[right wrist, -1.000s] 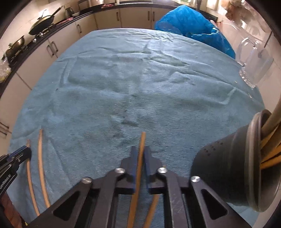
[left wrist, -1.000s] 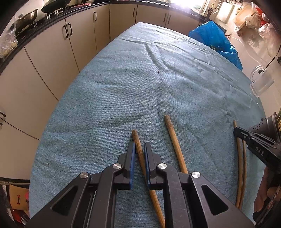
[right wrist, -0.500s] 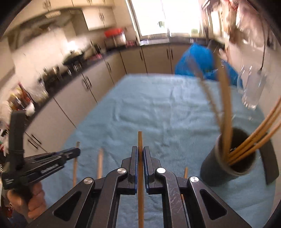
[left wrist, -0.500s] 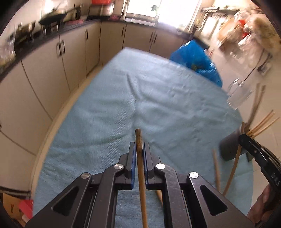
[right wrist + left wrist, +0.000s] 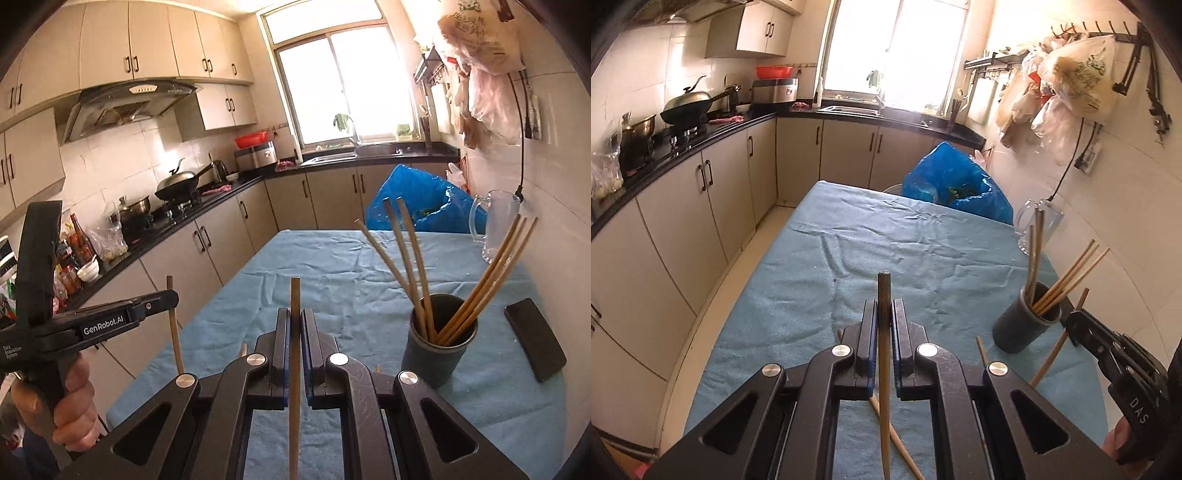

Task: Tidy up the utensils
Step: 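Carry the left tool's chopstick into the black cup while the right tool lowers its own in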

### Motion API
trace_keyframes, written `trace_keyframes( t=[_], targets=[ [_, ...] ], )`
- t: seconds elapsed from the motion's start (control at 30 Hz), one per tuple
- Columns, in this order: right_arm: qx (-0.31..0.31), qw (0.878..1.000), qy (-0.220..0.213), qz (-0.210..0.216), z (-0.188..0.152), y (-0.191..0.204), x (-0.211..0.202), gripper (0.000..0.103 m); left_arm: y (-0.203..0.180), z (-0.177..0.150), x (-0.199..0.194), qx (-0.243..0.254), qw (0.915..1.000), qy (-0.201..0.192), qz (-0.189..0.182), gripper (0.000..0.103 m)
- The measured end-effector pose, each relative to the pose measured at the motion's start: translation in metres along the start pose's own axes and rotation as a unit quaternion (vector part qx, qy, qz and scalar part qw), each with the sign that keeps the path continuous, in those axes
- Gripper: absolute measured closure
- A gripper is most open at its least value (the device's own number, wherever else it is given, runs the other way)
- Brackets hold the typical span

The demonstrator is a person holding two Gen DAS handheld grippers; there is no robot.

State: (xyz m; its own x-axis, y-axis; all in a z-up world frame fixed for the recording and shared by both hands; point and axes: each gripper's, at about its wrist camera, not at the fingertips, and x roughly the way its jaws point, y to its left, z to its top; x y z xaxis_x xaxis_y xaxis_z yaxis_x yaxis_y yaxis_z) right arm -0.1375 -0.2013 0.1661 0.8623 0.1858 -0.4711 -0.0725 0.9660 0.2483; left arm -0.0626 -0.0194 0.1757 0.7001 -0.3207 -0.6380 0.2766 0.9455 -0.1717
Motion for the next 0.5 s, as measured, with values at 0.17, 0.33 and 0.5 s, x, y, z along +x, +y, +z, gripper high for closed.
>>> trace_keyframes(
  t=[0.17,0.33,0.5],
  targets=[
    [0.012,1.000,-0.014,0.000,0.001,-0.008,-0.013,0.097,-0.007,0.001,-0.009,0.005,1.0000,-0.004,-0.001,0.097],
    [0.019,0.999,-0.027,-0.004,0.001,-0.017,-0.024,0.097,-0.018,0.004,-0.013,0.012,0.9999,-0.008,-0.006,0.097],
    [0.029,0.999,-0.039,-0.009,0.001,-0.022,-0.036,0.097,-0.028,0.007,-0.014,0.018,0.9998,-0.010,-0.008,0.097]
  ],
)
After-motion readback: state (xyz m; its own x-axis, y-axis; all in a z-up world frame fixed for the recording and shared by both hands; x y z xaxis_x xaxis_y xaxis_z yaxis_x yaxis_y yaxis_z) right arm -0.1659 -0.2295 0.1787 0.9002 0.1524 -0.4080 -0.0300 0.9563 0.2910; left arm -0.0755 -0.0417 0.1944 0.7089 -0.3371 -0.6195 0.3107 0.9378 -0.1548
